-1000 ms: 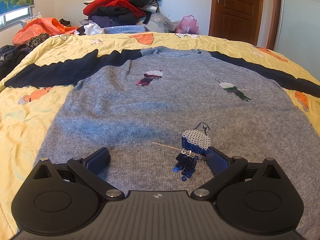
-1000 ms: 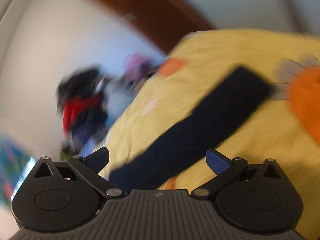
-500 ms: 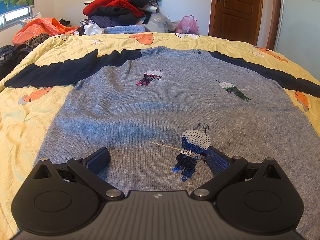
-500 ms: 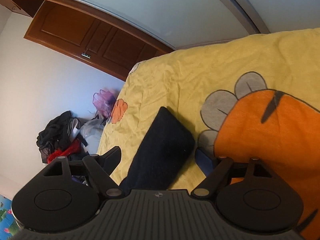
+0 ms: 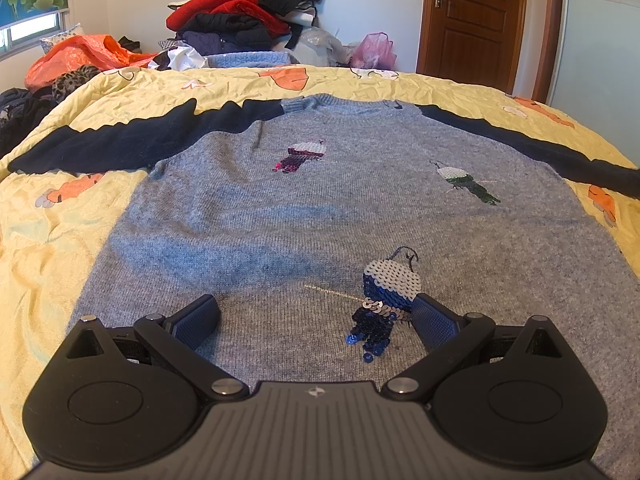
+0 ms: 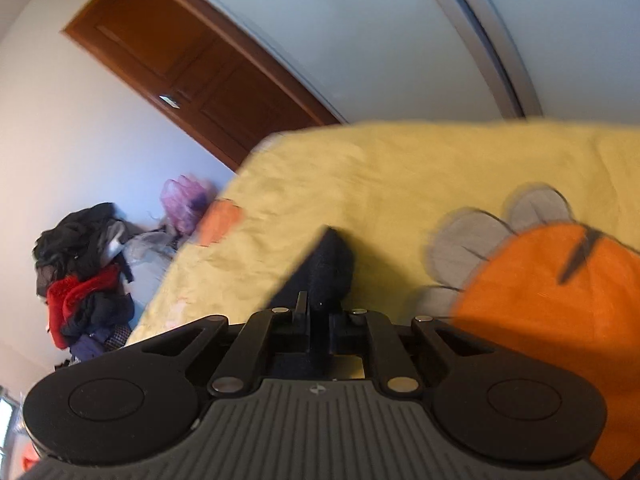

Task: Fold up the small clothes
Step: 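Grasp the cuff of a navy sleeve with the right gripper, then carry the navy sleeve across the chest with the right gripper while the left gripper grasps the other sleeve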

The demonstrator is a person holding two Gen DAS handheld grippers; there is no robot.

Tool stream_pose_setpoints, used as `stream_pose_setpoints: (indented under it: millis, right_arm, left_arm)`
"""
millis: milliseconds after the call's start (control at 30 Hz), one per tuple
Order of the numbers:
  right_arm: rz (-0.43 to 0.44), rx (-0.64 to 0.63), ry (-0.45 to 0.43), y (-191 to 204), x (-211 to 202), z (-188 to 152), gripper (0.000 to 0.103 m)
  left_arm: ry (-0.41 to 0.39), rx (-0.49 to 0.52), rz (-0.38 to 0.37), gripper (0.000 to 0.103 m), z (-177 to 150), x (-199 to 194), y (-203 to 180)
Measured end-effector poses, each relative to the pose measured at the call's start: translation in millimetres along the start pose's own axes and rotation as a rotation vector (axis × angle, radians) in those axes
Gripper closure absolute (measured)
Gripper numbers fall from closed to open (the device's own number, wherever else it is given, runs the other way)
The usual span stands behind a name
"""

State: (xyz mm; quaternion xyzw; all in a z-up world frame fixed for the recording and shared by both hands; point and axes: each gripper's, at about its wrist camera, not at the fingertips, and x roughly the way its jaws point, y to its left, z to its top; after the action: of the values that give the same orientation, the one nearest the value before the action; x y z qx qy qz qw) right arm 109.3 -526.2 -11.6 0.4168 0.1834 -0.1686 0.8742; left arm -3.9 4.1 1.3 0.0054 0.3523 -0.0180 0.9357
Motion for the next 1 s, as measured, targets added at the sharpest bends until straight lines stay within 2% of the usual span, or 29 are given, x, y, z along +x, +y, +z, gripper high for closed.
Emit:
stream_pose_setpoints:
  millis: [100, 200, 300, 367, 467, 600, 733, 833, 900, 967, 1000]
  right_arm:
    - [0.090, -0.091, -0.013, 46, -11, -12, 0.088]
    - [0.219, -0.230, 0.036, 107, -18, -43, 0.088]
    - [0.354, -0.366, 0.159, 168, -15, -94, 0.088]
    - [0.416, -0.433, 0.249, 200, -8, -135, 0.088]
    - [0.422, -0.546, 0.346, 232, 6, -199, 0.088]
    - [0.397, -0.568, 0.415, 242, 14, -246, 0.088]
    - [0.366, -0.590, 0.436, 241, 14, -263, 0.088]
    - [0.356, -0.615, 0.463, 236, 16, -269, 0.083]
    - [0.404, -0.593, 0.475, 231, 14, -269, 0.060]
    - [0.426, -0.581, 0.480, 229, 5, -264, 0.049]
    - [0.435, -0.583, 0.472, 226, -4, -261, 0.049]
  left_arm:
    - [0.000, -0.001, -0.001, 0.000, 0, 0, 0]
    - [-0.002, -0.006, -0.006, 0.000, 2, 0, -2]
    - [-0.004, -0.010, -0.011, 0.000, 3, 0, -4]
    - [-0.005, -0.014, -0.016, 0.000, 3, 0, -3]
    - [-0.007, -0.021, -0.021, 0.000, 2, -1, -1]
    - [-0.010, -0.028, -0.028, 0.000, 2, -2, 0]
    - [-0.014, -0.038, -0.037, 0.000, 1, -3, 4]
    - [-0.014, -0.037, -0.038, 0.000, 0, -3, 5]
    - [-0.013, -0.035, -0.036, 0.000, 0, -3, 5]
    - [-0.012, -0.032, -0.034, 0.000, 0, -3, 5]
    - [-0.011, -0.029, -0.032, 0.000, 0, -3, 5]
